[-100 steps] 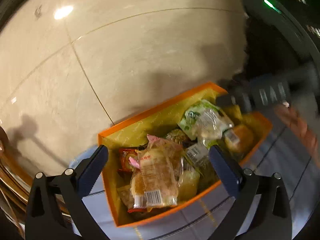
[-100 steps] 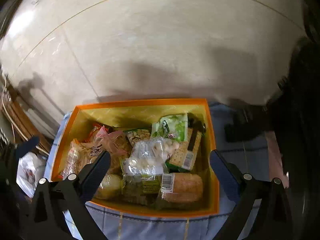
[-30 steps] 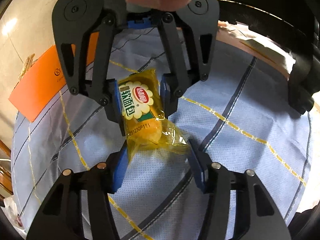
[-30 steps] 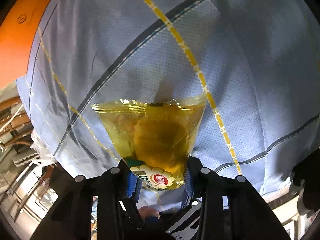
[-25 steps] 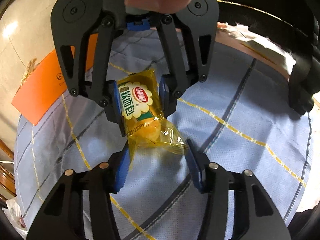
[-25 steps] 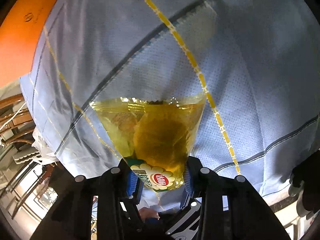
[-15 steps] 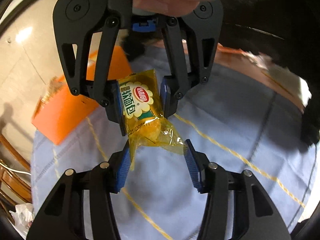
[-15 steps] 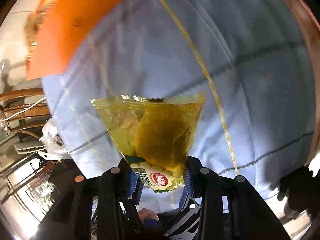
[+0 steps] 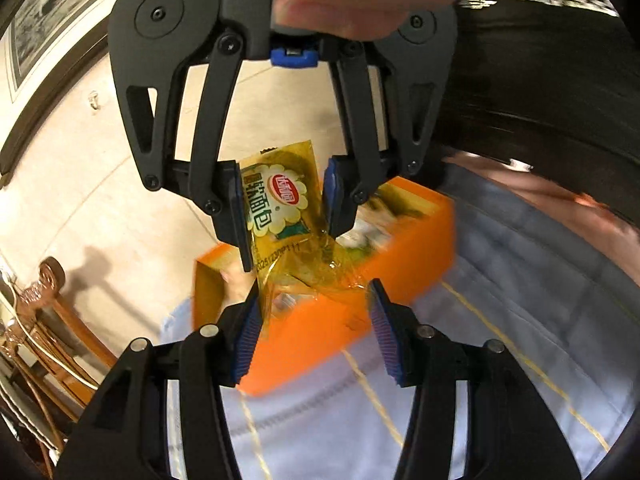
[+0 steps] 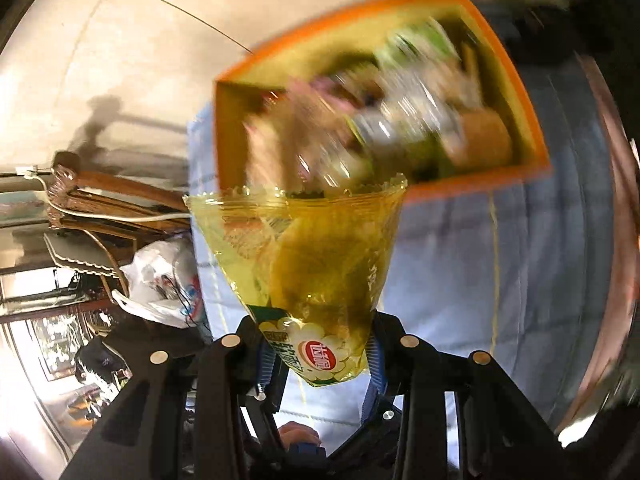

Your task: Organize snacks

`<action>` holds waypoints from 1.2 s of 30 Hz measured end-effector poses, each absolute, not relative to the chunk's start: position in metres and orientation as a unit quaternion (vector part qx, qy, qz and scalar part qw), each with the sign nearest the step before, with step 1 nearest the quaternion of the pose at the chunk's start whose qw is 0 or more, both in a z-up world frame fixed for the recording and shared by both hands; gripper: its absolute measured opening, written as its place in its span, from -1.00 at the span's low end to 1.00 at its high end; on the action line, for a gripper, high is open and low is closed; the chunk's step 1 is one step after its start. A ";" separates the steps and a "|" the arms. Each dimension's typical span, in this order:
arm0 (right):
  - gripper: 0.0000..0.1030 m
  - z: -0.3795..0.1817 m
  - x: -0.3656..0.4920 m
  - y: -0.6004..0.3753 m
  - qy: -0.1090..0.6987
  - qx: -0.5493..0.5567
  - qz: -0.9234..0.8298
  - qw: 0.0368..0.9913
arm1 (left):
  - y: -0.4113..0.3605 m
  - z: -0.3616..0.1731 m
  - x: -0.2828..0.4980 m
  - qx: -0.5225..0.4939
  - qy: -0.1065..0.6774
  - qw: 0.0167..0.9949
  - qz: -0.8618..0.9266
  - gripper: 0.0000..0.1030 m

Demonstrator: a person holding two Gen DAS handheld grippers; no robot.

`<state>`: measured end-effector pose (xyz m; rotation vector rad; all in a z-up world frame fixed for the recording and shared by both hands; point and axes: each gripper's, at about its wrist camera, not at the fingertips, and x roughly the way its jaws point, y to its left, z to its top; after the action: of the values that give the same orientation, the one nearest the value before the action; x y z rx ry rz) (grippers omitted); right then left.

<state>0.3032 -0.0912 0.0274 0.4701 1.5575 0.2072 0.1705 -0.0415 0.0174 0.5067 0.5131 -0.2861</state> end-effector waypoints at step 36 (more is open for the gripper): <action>0.93 0.011 0.195 -0.232 0.595 0.458 0.083 0.656 | -0.003 0.041 0.134 0.058 0.319 0.943 -0.076 0.92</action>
<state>0.1947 -0.2321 0.0107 1.0378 1.3479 0.1882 0.1337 -0.0030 0.0407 0.1180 0.6513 -0.1559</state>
